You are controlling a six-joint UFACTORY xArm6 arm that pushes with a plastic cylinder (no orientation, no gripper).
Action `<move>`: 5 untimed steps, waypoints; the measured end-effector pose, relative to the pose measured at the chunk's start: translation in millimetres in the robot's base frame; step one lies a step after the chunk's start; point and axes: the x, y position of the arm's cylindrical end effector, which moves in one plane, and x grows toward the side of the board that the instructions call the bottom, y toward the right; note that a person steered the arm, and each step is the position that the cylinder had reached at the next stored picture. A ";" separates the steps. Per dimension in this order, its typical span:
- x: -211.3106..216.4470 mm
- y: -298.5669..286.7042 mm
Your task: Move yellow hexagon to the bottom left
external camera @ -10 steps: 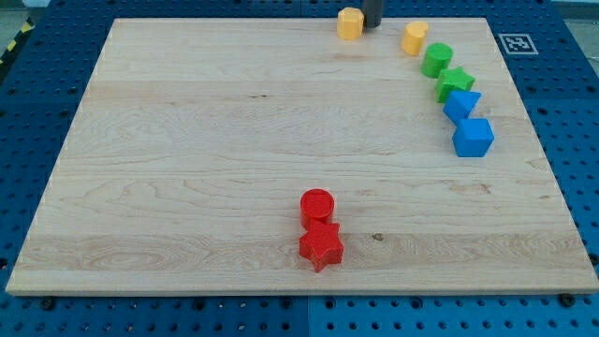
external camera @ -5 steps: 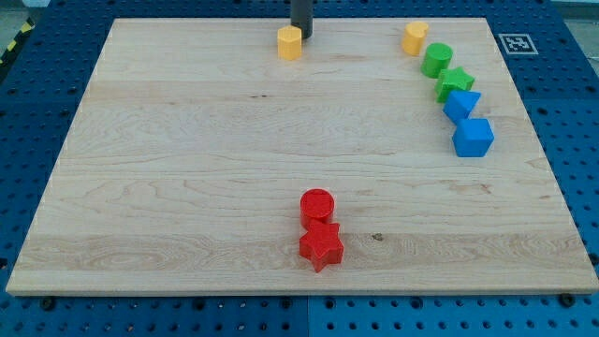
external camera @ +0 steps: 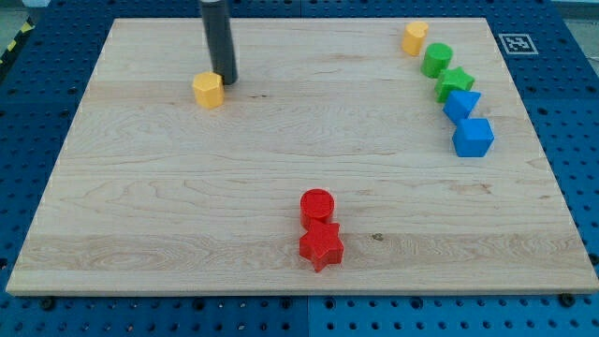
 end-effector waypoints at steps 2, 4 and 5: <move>9.5 -2.5; 42.4 -21.7; 61.4 -34.4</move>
